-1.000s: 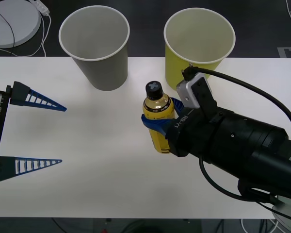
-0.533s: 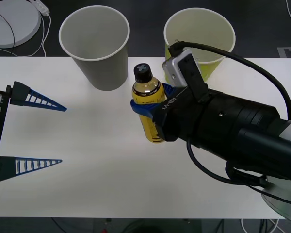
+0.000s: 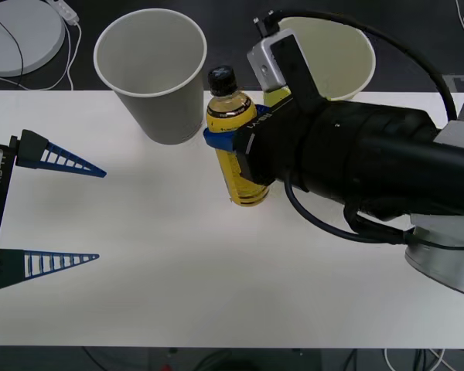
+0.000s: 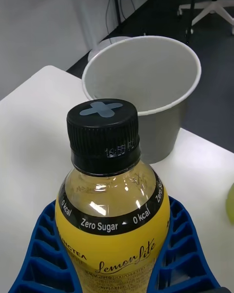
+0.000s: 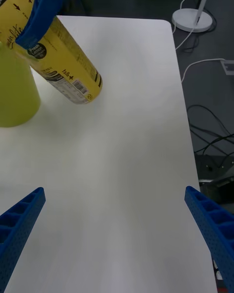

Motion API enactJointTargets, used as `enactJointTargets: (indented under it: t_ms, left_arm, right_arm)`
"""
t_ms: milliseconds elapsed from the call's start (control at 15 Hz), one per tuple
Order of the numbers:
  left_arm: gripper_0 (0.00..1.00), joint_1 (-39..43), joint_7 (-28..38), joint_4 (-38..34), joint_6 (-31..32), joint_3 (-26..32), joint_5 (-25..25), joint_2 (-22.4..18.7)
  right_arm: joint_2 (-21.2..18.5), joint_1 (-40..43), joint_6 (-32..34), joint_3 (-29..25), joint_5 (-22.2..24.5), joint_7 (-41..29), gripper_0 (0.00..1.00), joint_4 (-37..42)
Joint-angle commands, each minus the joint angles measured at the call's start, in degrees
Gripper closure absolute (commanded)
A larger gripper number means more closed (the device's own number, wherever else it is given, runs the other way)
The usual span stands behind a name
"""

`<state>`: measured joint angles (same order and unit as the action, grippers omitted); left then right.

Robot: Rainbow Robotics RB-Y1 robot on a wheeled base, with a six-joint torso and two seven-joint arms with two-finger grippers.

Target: Put the can into the green bin and the plastic bottle into the gray bin

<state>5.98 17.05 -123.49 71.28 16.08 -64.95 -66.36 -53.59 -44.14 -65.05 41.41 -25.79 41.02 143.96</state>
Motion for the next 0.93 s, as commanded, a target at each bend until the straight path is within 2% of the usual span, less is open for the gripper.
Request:
enactJointTargets:
  t_ms: [67,933]
  left_arm:
    - [0.00,0.00,0.00,0.00,0.00,0.00,0.00,0.00]
    - [0.00,0.00,0.00,0.00,0.00,0.00,0.00,0.00]
  right_arm:
    - [1.91,-4.38,-3.51,-0.54,-3.66,-0.33,1.00,-2.81]
    - [7.80,-24.33,-10.98,-0.72,-19.21,-2.44,1.00,-19.60]
